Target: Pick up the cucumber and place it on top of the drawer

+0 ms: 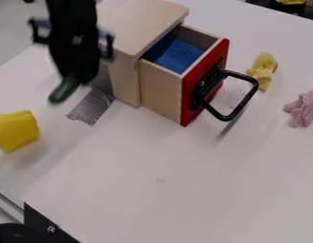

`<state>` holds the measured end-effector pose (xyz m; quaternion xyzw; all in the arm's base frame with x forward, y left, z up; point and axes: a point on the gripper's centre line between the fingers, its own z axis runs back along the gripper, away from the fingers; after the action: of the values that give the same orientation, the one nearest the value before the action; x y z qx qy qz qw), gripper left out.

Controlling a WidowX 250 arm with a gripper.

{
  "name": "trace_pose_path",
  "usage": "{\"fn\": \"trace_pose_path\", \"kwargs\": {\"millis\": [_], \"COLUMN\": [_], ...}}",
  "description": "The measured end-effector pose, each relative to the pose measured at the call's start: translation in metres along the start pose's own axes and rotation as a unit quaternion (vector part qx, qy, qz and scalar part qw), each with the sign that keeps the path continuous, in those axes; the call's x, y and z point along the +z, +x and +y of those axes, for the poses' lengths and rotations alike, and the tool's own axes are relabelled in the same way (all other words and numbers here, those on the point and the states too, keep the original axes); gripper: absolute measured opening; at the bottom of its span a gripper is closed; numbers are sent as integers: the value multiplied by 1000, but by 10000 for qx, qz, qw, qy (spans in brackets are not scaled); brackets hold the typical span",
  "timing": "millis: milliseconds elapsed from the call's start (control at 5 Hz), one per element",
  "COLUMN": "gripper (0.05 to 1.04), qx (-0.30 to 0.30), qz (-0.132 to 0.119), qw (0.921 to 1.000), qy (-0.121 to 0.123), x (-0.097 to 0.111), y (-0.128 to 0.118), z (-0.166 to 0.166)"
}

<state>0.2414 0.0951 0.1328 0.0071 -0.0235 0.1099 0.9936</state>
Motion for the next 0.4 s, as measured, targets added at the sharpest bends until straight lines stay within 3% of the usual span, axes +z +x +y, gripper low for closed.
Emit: {"fn": "trace_pose_path", "kwargs": {"millis": [200,400], "gripper": [315,315], "qx": [30,41], "qz": [-151,-264], "qw": [9999,9996], "qy": [-31,-18], "x": [3,-7], "y": [48,96], "z": [-1,-6]}}
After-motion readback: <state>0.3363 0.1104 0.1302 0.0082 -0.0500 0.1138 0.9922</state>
